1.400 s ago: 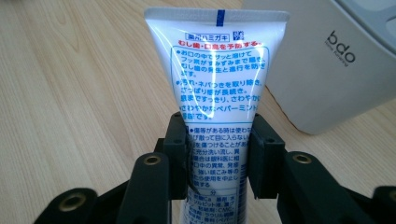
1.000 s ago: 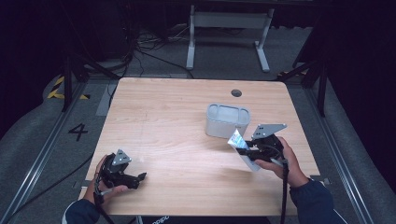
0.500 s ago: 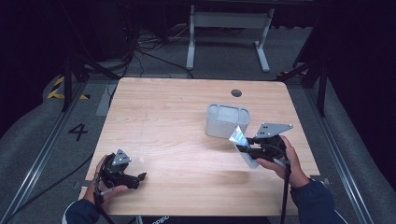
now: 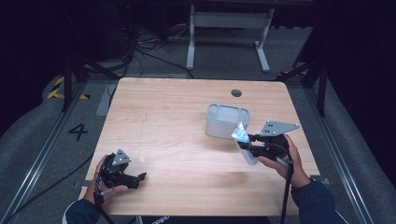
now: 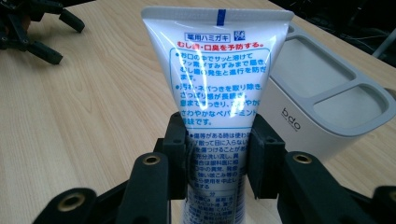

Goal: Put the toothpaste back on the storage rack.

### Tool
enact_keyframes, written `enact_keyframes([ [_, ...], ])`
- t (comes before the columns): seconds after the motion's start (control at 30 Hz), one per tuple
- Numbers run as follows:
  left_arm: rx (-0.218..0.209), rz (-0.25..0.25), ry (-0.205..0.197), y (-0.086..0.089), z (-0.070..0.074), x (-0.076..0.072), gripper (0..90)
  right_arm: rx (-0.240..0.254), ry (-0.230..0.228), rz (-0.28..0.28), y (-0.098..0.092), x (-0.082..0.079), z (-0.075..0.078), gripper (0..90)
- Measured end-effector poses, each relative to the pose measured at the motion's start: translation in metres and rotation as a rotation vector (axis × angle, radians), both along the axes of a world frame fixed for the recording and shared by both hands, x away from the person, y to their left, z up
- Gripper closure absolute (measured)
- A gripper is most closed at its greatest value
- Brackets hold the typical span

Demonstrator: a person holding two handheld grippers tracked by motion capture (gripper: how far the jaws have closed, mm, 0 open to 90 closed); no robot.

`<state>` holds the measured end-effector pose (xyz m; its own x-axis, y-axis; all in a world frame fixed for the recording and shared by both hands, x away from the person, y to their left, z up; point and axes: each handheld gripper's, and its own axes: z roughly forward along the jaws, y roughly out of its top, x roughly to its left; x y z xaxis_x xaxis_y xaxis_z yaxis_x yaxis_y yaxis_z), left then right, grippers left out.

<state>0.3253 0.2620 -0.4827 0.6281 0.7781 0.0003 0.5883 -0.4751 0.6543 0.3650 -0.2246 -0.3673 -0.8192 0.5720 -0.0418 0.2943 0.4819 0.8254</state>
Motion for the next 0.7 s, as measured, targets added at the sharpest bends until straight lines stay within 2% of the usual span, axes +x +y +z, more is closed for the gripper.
enact_keyframes([
  [0.7,0.002,0.0,0.002,0.0,0.0,0.0,0.4,0.069,-0.075,-0.011,0.005,-0.003,0.02,65.7],
])
